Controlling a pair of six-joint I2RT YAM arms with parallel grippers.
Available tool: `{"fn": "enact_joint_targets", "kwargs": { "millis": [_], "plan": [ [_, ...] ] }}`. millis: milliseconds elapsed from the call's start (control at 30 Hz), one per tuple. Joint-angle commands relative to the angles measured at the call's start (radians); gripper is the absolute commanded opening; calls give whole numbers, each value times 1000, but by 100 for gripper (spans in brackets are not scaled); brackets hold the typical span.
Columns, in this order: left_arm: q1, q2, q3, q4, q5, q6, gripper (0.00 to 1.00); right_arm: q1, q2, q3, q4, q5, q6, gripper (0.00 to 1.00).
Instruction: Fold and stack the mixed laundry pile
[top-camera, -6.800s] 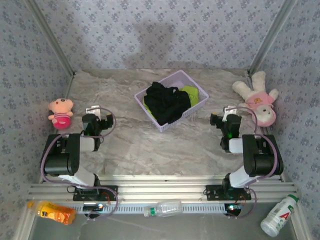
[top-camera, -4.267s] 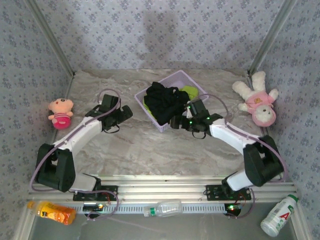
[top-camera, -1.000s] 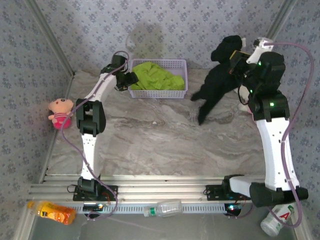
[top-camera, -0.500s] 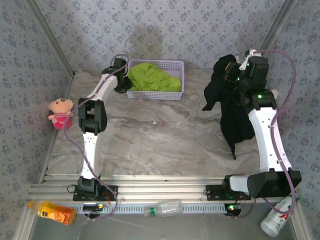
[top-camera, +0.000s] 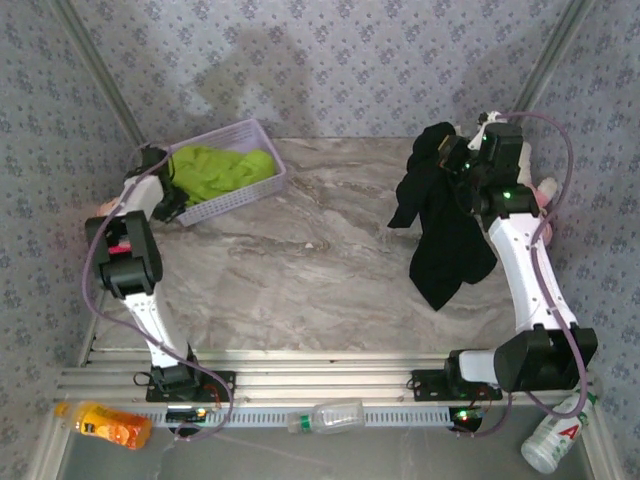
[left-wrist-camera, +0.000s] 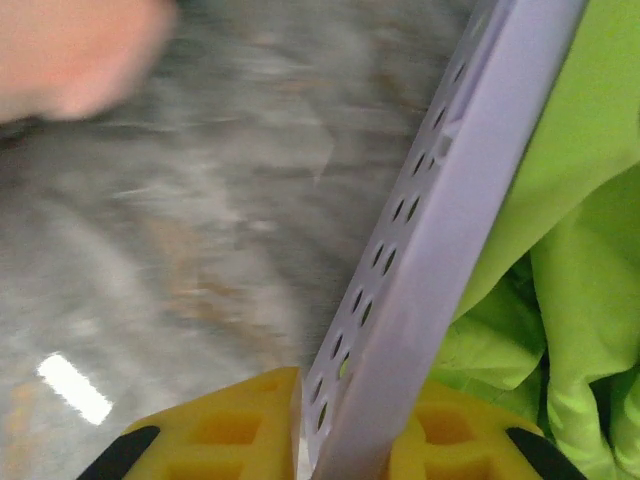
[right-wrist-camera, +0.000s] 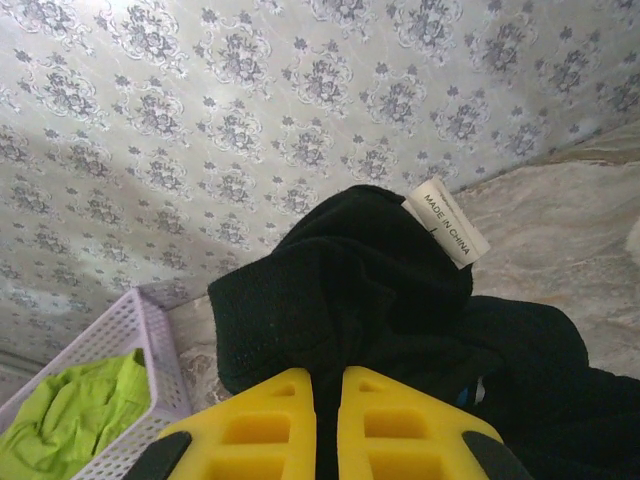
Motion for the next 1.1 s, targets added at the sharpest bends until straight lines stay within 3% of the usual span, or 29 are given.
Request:
{"fn": "enact_joint_targets", "kwargs": {
  "millis": [0,267,333,433,567,600,700,733,933,1067],
  "plan": [
    [-5,-90,-112,31,-72,-103,17,8,27,5,71,-54,32,0],
    [0,-272,-329,79,-182,-305,12,75,125,17,105,-147,63,0],
    [0,-302,-337,95,-172,-287,24,109,157,22,101,-169,58,0],
    [-5,-322,-285,66,-127,-240,61,152,209,22,83,-182,48,0],
    [-67,-374,-230,37,-91,-121,72,178,296,21,59,-195,50,0],
    [-96,-393,-222,28,-86,-89,74,181,325,22,54,-199,48,8],
    [-201,-446,-217,22,-35,-8,75,178,407,76,-35,-193,7,65],
    [-249,-461,-220,27,-14,12,75,178,429,102,-95,-176,-10,71],
    [-570,-437,-253,142,93,32,76,145,397,70,-209,-104,-40,77],
    [-716,-317,-229,227,170,37,75,90,303,-58,-241,-89,-17,78]
  ]
}}
